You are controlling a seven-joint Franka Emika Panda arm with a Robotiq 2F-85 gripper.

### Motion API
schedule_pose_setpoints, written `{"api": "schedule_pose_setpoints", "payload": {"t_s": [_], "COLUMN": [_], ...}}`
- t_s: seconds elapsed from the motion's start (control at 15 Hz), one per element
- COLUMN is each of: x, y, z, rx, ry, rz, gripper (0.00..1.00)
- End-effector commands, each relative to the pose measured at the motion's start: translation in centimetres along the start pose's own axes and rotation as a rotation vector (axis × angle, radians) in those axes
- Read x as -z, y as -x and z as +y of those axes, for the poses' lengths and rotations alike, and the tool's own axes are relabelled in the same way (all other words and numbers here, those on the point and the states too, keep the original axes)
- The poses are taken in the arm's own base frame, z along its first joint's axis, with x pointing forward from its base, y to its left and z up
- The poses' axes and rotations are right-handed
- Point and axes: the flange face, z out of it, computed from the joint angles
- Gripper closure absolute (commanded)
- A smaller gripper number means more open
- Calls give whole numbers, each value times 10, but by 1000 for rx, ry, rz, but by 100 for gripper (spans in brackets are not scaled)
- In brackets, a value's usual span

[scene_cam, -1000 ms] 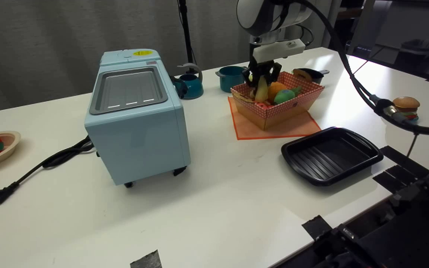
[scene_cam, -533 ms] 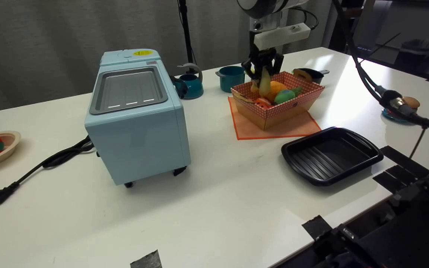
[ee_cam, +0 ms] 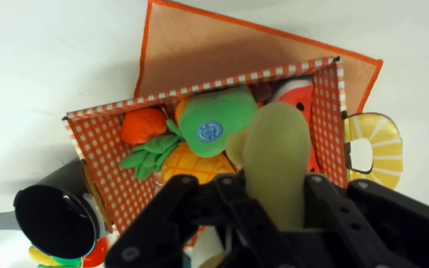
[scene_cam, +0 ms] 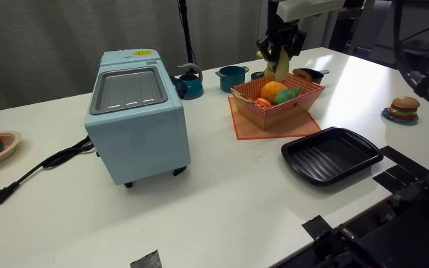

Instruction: Take the banana plushie from the box and put it on the black plate

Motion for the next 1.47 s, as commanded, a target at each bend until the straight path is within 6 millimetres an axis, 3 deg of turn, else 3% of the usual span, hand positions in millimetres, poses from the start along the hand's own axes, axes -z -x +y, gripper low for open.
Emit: {"api": "schedule_pose_setpoints", "payload": {"t_s": [0.0, 0.33, 0.73, 1.2, 1.27, 1.33, 1.4], "x": [23, 20, -17, -59, -59, -60, -60], "y": [54, 119, 179, 207, 199, 201, 202], "z": [5, 8, 17, 21, 19, 18, 17], "rx": [-10, -40, -78, -101, -101, -100, -99], "ry": [-1, -22, -47, -50, -52, -52, -52], "rz": [8, -11, -100, -157, -162, -169, -173], "gripper": [96, 96, 96, 96, 96, 59, 58]}}
